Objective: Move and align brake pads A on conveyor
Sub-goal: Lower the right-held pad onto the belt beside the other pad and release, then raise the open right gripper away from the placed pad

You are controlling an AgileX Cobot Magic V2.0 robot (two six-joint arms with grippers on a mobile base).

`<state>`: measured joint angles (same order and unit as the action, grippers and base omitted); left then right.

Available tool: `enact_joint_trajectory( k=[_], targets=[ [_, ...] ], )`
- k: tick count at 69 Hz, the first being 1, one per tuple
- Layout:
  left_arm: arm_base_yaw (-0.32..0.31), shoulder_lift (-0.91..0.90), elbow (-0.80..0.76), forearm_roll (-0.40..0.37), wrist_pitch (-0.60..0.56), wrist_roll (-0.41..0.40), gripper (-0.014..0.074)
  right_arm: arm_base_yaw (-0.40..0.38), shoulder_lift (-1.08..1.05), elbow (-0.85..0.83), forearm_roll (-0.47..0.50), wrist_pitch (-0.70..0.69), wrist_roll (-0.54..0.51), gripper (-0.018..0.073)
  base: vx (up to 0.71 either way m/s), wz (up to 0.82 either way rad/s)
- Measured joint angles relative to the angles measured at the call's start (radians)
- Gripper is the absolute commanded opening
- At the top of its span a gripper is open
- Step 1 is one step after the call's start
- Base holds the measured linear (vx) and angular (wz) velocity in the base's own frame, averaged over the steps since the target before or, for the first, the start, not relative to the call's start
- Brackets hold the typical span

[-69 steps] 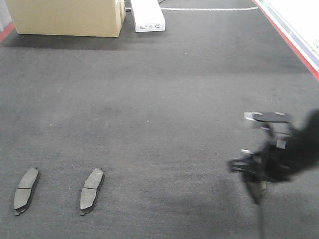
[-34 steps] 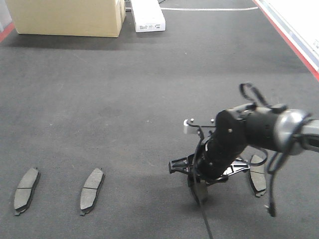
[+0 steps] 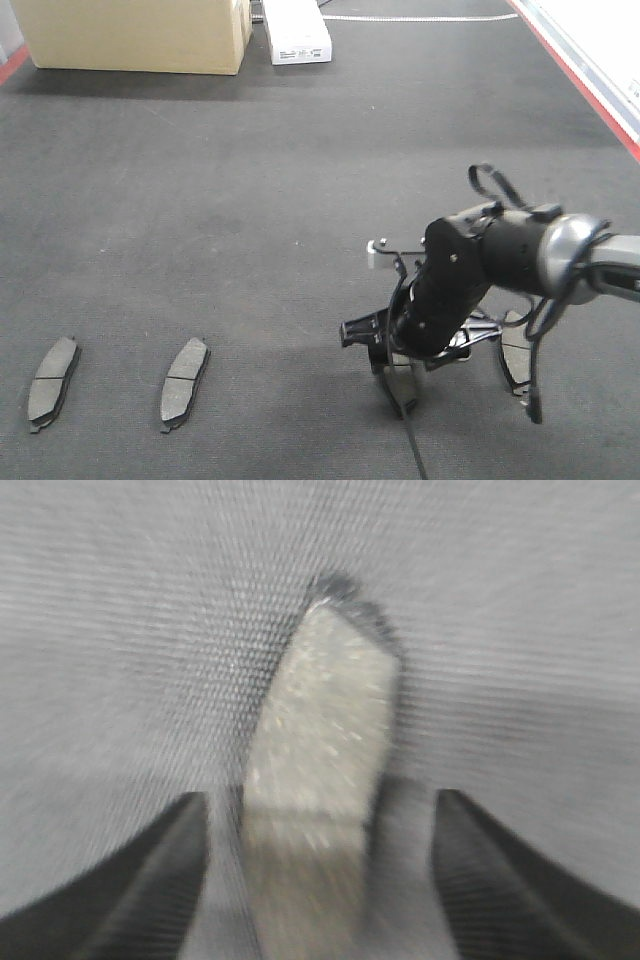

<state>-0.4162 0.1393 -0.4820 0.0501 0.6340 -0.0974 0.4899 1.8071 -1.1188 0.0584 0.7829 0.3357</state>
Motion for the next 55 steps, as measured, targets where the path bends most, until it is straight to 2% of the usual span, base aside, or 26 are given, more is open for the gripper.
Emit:
enact_joint_trajectory(
  k=[14,34,55],
  targets=[
    [0.000,0.000,0.000,0.000,0.000,0.000,0.0425,-0.104,-0.146,0.000,-0.040,0.074,-0.028,0.0498,0.00,0.00],
    [0.000,0.000,0.000,0.000,0.000,0.000,0.0425,-0.239,-0.427,0.001,-0.052,0.115,-0.230,0.0497,0.00,0.00],
    [0.000,0.000,0.000,0.000,0.000,0.000,0.0425,-0.260,-0.658,0.013,-0.058,0.162,-0.336,0.0497,0.00,0.00]
  ],
)
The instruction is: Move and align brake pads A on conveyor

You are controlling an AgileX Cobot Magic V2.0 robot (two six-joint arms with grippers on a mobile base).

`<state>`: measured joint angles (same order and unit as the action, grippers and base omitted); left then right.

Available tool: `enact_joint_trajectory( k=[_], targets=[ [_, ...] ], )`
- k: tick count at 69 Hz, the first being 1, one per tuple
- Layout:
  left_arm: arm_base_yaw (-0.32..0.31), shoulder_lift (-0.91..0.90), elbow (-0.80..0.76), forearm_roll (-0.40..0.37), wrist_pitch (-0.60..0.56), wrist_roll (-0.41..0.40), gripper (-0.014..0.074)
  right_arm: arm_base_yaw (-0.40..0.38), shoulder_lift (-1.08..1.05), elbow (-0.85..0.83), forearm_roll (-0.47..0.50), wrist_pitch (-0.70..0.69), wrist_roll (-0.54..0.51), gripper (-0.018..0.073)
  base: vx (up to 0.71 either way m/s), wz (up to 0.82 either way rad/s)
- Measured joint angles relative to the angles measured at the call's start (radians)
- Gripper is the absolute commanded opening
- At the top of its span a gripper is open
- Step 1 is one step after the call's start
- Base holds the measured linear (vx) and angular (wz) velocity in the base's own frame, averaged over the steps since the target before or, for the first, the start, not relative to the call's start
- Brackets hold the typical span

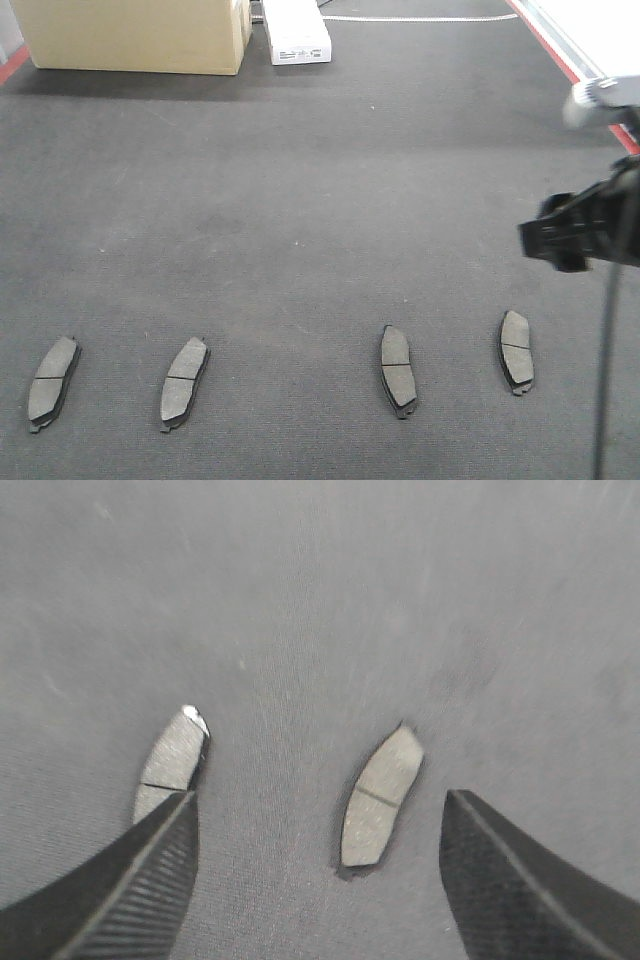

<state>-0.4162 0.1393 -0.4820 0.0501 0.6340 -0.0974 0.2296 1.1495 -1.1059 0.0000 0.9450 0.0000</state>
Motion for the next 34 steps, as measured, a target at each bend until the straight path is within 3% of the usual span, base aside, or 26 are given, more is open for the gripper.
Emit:
enact_joint_trajectory(
  k=[34],
  targets=[
    [0.000,0.000,0.000,0.001,-0.045,0.000,0.0425,0.000,-0.615,0.384,-0.013,-0.215,-0.056,0.0497,0.00,0.00]
  ],
)
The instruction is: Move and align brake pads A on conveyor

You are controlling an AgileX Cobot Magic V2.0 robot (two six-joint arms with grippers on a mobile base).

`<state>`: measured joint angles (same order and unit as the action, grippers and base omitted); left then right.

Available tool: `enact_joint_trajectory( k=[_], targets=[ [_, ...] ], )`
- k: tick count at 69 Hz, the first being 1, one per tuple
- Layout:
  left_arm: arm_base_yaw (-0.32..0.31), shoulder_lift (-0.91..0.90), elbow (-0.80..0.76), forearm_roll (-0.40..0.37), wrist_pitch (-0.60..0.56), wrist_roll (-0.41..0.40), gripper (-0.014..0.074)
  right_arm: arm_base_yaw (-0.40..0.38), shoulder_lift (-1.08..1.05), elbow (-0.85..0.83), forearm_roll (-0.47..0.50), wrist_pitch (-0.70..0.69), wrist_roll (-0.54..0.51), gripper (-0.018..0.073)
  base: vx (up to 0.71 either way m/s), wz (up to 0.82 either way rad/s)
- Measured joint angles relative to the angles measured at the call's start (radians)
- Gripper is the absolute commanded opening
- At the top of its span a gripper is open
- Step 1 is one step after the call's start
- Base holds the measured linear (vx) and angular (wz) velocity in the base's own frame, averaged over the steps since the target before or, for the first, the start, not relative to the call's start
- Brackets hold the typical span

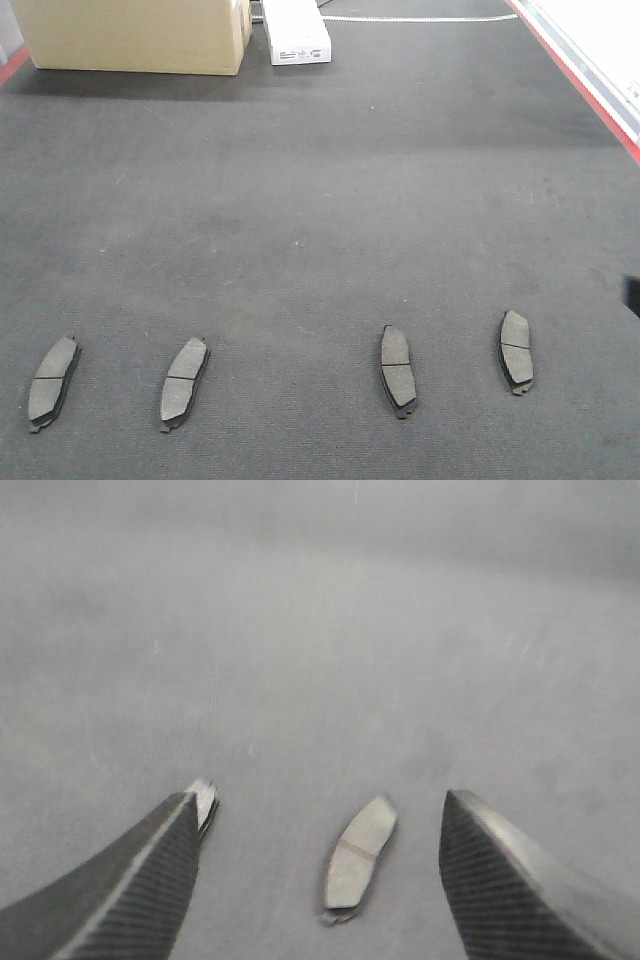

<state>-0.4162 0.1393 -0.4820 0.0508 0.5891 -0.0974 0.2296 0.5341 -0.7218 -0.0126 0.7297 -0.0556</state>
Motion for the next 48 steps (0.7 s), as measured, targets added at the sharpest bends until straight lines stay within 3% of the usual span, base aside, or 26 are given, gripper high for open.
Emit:
enact_joint_trajectory(
  k=[23,32,37,44,48],
  targets=[
    [0.000,0.000,0.000,0.000,-0.001,0.000,0.0419,0.000,-0.426,0.245,-0.003,-0.104,-0.042,0.0489,0.00,0.00],
    [0.000,0.000,0.000,0.000,-0.001,0.000,0.0329,0.000,-0.541,0.313,0.013,-0.181,-0.043,0.0441,0.00,0.00],
    [0.000,0.000,0.000,0.000,-0.001,0.000,0.0215,0.000,-0.549,0.337,0.025,-0.201,-0.043,0.0344,0.00,0.00],
    [0.000,0.000,0.012,0.000,-0.002,0.000,-0.0001,0.000,-0.551,0.357,0.050,-0.214,-0.043,0.0104,0.00,0.00],
    [0.000,0.000,0.018,0.000,-0.002,0.001,-0.0008,0.000,-0.551,0.362,0.061,-0.218,-0.043,-0.0017,0.00,0.00]
  ],
)
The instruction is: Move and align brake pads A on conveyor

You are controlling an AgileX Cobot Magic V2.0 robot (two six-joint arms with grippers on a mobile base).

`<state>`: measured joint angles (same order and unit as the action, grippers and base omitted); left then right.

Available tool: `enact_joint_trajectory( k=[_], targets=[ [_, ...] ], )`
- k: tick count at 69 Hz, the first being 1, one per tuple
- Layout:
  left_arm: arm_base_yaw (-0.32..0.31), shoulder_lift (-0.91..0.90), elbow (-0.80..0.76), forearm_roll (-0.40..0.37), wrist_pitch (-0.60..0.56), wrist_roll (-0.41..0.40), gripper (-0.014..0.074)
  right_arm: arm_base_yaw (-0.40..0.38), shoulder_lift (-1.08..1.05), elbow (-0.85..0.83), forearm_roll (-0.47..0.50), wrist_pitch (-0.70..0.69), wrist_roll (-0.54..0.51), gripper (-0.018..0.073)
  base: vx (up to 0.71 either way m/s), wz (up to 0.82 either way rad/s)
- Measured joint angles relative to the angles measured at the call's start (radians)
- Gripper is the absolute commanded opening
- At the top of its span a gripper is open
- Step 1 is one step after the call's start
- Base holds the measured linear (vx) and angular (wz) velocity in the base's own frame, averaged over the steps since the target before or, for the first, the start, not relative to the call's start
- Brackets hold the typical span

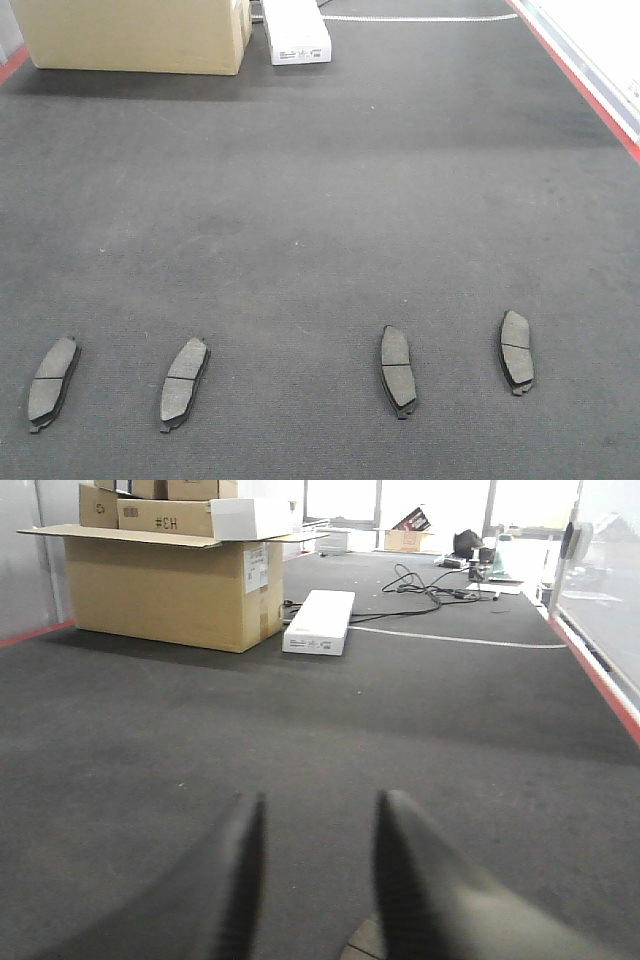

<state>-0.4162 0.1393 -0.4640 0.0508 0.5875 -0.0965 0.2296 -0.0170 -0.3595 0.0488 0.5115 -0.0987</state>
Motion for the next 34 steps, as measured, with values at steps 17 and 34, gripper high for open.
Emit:
enact_joint_trajectory(
  k=[17,34],
  targets=[
    [0.000,0.000,0.001,0.000,-0.008,0.002,-0.0007,0.000,0.000,0.002,0.011,-0.010,0.000,-0.0009,0.00,0.00],
    [0.000,0.000,0.001,0.000,-0.004,0.002,-0.0007,0.000,0.000,0.002,0.011,-0.010,0.000,-0.0009,0.00,0.00]
  ],
)
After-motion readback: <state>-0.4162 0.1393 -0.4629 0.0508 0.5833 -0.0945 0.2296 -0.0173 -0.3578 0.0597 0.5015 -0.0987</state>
